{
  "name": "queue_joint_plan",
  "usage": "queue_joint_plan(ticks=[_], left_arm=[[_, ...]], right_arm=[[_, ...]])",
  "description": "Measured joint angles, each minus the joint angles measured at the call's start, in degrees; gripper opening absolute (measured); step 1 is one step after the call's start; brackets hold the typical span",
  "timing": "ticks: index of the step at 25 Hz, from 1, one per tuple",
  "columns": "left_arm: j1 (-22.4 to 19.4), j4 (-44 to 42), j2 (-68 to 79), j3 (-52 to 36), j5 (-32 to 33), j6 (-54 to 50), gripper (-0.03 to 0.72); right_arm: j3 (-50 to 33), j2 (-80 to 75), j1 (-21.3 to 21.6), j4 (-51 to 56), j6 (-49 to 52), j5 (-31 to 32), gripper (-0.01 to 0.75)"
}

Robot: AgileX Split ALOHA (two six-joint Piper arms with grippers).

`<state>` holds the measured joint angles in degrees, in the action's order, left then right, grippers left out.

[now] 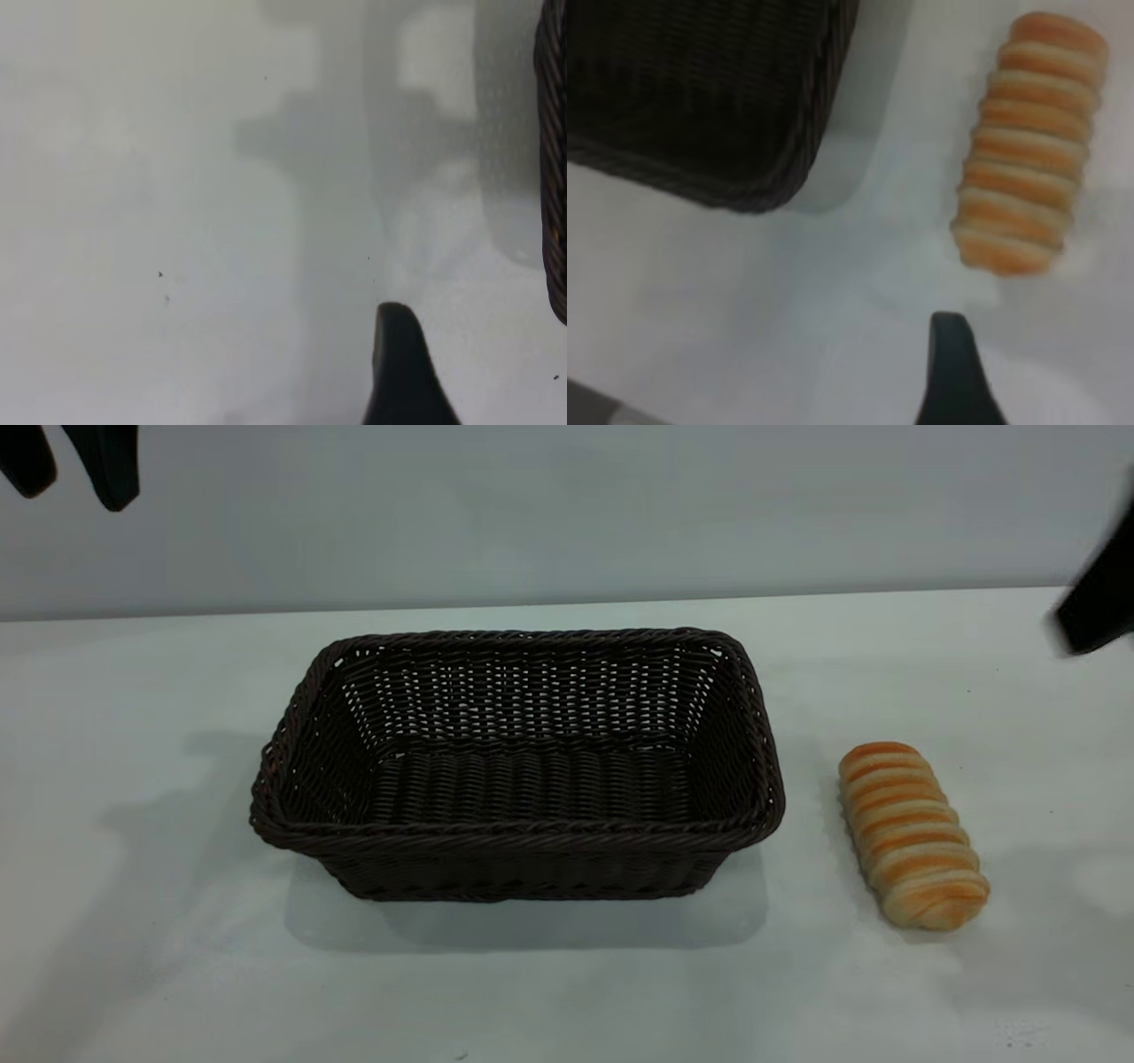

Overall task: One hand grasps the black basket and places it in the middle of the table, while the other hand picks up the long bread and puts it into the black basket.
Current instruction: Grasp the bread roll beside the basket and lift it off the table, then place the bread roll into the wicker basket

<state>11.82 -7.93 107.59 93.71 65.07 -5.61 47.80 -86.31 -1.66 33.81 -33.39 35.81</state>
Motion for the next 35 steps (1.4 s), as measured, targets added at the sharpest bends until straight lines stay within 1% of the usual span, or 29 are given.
queue_joint_plan(ticks=[4, 6, 9, 13, 16, 18, 20, 24, 25, 27, 31, 34, 35], left_arm=[[0.0, 0.0, 0.0, 0.0, 0.28, 0.0, 0.517], [0.0, 0.0, -0.05, 0.0, 0.5, 0.0, 0.517], [0.0, 0.0, -0.05, 0.0, 0.99, 0.0, 0.517], [0.0, 0.0, -0.05, 0.0, 1.19, 0.0, 0.517], [0.0, 0.0, -0.05, 0.0, 1.19, 0.0, 0.517], [0.0, 0.0, -0.05, 0.0, 1.23, 0.0, 0.517], [0.0, 0.0, -0.05, 0.0, 1.23, 0.0, 0.517], [0.0, 0.0, -0.05, 0.0, 1.23, 0.0, 0.517], [0.0, 0.0, -0.05, 0.0, 1.26, 0.0, 0.517], [0.0, 0.0, -0.05, 0.0, 1.26, -0.06, 0.517], [0.0, 0.0, -0.05, 0.0, 1.37, -0.06, 0.517], [0.0, 0.0, -0.05, 0.0, 1.37, -0.06, 0.517], [0.0, 0.0, -0.05, 0.0, 1.37, -0.06, 0.517]], right_arm=[[5.74, -13.56, -4.22, 0.0, -0.33, -5.41, 0.489], [8.02, -18.77, -5.07, 0.0, -0.75, -7.84, 0.489], [9.97, -24.94, -5.28, 0.2, -1.84, -11.74, 0.489], [10.51, -31.56, -5.28, 0.5, -2.23, -18.24, 0.476], [10.51, -35.73, -5.28, 1.05, -2.45, -21.08, 0.446], [10.65, -37.37, -5.28, 1.66, -2.45, -21.98, 0.405], [10.71, -37.61, -5.28, 1.78, -2.45, -21.99, 0.337], [10.71, -35.38, -5.28, 0.92, -2.5, -20.44, 0.11], [10.66, -33.79, -5.28, 0.02, -2.5, -19.79, 0.071], [10.95, -29.6, -5.28, -1.44, -2.5, -18.54, 0.046], [15.31, -20.97, -5.62, -0.99, -2.5, -11.84, 0.039], [19.98, -18.31, -7.94, 2.34, -2.5, -6.36, 0.039], [21.53, -18.21, -9.36, 3.82, -2.5, -4.99, 0.039]])
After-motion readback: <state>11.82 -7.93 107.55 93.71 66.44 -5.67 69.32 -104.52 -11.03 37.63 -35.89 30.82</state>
